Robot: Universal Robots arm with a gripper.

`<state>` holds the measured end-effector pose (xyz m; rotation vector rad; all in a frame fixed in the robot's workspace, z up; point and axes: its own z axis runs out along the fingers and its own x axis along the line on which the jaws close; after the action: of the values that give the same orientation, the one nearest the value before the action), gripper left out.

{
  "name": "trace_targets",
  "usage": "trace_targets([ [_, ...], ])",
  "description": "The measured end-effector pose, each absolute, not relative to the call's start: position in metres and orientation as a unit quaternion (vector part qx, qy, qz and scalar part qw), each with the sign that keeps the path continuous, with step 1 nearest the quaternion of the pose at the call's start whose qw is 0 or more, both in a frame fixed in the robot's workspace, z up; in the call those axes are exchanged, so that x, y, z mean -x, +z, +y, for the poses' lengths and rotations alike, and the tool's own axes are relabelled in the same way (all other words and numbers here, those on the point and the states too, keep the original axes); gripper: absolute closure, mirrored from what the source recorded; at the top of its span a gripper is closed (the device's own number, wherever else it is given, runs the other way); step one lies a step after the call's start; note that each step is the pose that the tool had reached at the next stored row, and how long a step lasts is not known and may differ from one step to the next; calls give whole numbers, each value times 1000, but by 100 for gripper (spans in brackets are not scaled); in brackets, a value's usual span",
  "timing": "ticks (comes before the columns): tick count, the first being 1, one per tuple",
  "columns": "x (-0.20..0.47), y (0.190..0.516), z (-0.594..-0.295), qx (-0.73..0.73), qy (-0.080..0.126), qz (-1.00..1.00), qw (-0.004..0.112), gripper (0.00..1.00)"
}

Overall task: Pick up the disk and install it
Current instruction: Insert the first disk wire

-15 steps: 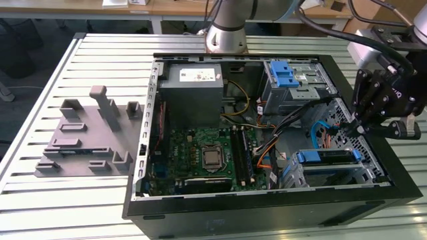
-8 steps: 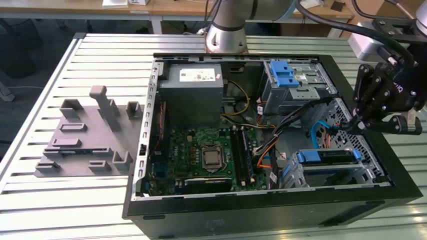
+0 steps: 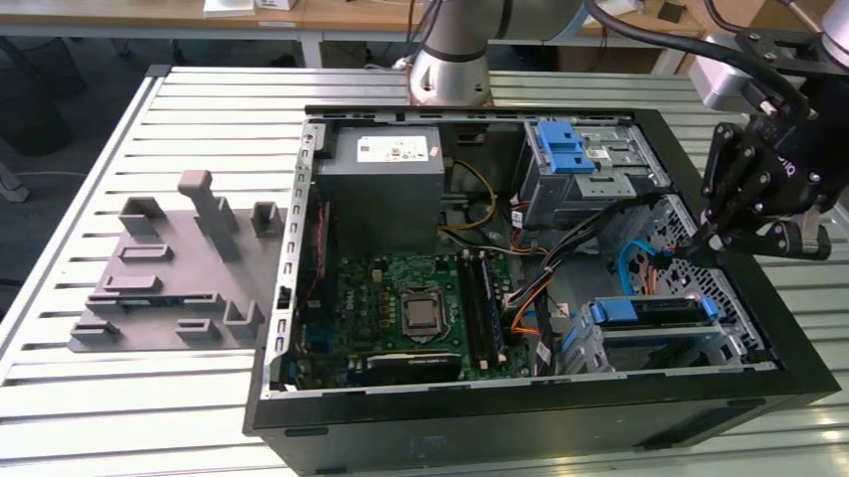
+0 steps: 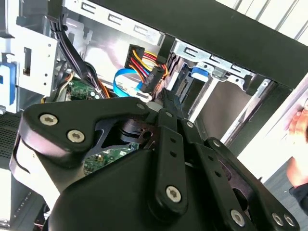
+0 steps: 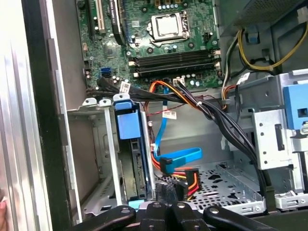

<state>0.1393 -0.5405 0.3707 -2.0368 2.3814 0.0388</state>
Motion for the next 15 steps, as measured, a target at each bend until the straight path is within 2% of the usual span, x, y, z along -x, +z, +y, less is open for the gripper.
trace_targets([
  [11,-145,368,-526,644,11,765,-1,89],
  [12,-145,367,-526,641,11,767,-2,82],
  [15,-145,366,-524,633,12,774,-2,81],
])
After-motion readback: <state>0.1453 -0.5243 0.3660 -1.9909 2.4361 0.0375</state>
